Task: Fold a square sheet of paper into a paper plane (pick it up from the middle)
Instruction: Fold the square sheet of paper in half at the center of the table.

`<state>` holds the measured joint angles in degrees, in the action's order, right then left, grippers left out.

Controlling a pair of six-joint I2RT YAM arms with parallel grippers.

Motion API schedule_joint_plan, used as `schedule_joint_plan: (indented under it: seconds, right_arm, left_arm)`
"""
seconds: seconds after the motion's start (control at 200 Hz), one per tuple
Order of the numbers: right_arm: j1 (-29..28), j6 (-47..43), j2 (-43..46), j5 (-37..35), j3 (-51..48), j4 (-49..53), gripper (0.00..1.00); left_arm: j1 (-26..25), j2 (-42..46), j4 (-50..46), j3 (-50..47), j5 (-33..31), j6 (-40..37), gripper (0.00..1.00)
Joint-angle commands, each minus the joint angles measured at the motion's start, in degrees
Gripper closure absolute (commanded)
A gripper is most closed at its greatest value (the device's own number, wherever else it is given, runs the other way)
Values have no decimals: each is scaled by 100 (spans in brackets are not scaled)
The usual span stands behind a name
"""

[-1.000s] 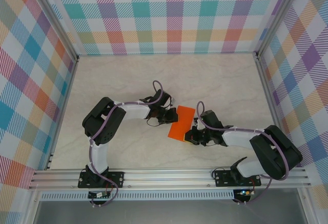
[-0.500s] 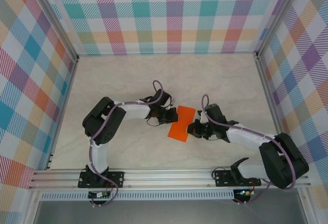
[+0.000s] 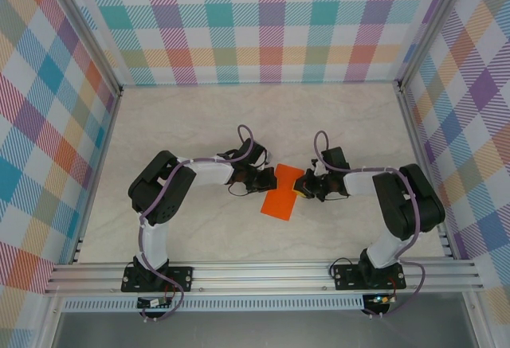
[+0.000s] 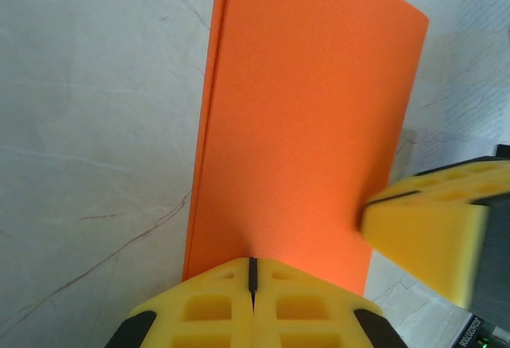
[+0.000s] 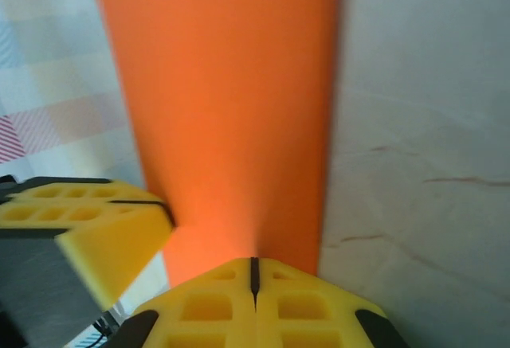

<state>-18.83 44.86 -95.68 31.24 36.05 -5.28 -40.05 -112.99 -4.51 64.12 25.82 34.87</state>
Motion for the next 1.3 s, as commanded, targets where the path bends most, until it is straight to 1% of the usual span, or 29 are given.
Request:
schedule_joint_plan:
  seconds: [0.0, 0.155, 0.255, 0.43, 0.535, 0.695, 0.81, 1.02, 1.14, 1.295]
  right_arm:
    - [-2, -294, -144, -87, 20, 119, 99]
    - [4, -368, 206, -87, 297, 384, 99]
    - [142, -355, 259, -13, 564, 396, 98]
    - [409, -331, -261, -38, 940, 276, 99]
    - [509, -338, -631, 63, 1106, 210, 99]
    - [590, -317, -1065, 31, 1127, 140, 99]
    - [630, -322, -1039, 147, 1168, 101, 99]
    - [751, -530, -849, 192, 1531, 490, 99]
    - [758, -622, -1002, 153, 1659, 622, 99]
    - [757, -577, -1264, 167, 1577, 525, 99]
  left_arm:
    - [-70, -495, -1260, -321, -633, -110, 100]
    - [-72, -534, -1264, -320, -609, -113, 100]
    - [-66, -548, -1263, -312, -596, -114, 100]
    - [-73, -531, -1298, -303, -596, -147, 100]
    - [-73, -531, -1309, -303, -594, -148, 100]
    - [-70, -518, -1314, -311, -603, -148, 100]
    - [-72, -522, -1323, -303, -601, -149, 100]
    - [-73, -488, -1359, -294, -614, -167, 100]
    - [-68, -472, -1350, -294, -609, -149, 100]
    - [-72, -478, -1324, -277, -600, -135, 100]
